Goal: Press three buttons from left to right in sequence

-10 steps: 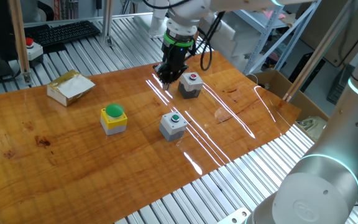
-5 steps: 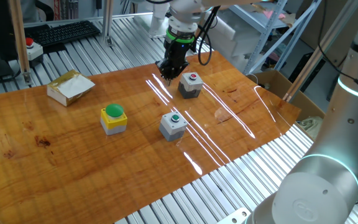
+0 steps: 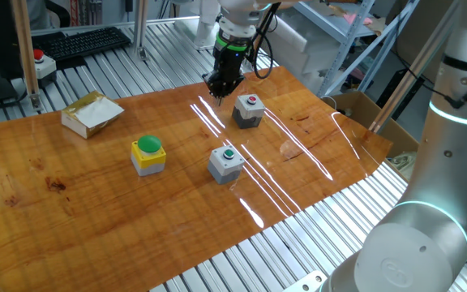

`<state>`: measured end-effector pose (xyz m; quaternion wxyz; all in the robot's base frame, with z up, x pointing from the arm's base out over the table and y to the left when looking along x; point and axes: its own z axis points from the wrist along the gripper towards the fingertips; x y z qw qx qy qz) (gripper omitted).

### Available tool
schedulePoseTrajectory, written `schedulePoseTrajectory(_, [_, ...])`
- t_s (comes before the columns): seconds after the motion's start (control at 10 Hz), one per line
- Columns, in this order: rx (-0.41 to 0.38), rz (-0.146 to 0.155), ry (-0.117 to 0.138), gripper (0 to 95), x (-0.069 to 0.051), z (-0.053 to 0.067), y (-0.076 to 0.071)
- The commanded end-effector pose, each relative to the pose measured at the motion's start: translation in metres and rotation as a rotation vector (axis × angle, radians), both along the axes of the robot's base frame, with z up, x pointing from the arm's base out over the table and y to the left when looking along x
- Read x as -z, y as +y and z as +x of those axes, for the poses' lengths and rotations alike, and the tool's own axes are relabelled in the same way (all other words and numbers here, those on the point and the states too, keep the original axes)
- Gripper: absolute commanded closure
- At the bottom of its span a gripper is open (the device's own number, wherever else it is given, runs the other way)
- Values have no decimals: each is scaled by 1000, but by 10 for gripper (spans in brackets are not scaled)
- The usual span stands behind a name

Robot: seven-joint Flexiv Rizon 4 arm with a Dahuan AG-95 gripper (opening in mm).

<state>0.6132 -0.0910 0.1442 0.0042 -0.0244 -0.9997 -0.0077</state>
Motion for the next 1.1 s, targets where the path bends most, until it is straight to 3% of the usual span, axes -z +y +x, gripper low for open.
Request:
schedulePoseTrajectory(0.1, [14, -7, -5, 950, -2, 3, -4])
schedulePoseTrajectory(0.4, [-9, -16, -6, 950, -2, 19, -20])
schedulePoseTrajectory(0.8, [-40, -12, -22, 950, 11, 13, -41])
schedulePoseTrajectory(1.1, [-37, -10, -26, 950, 16, 11, -45])
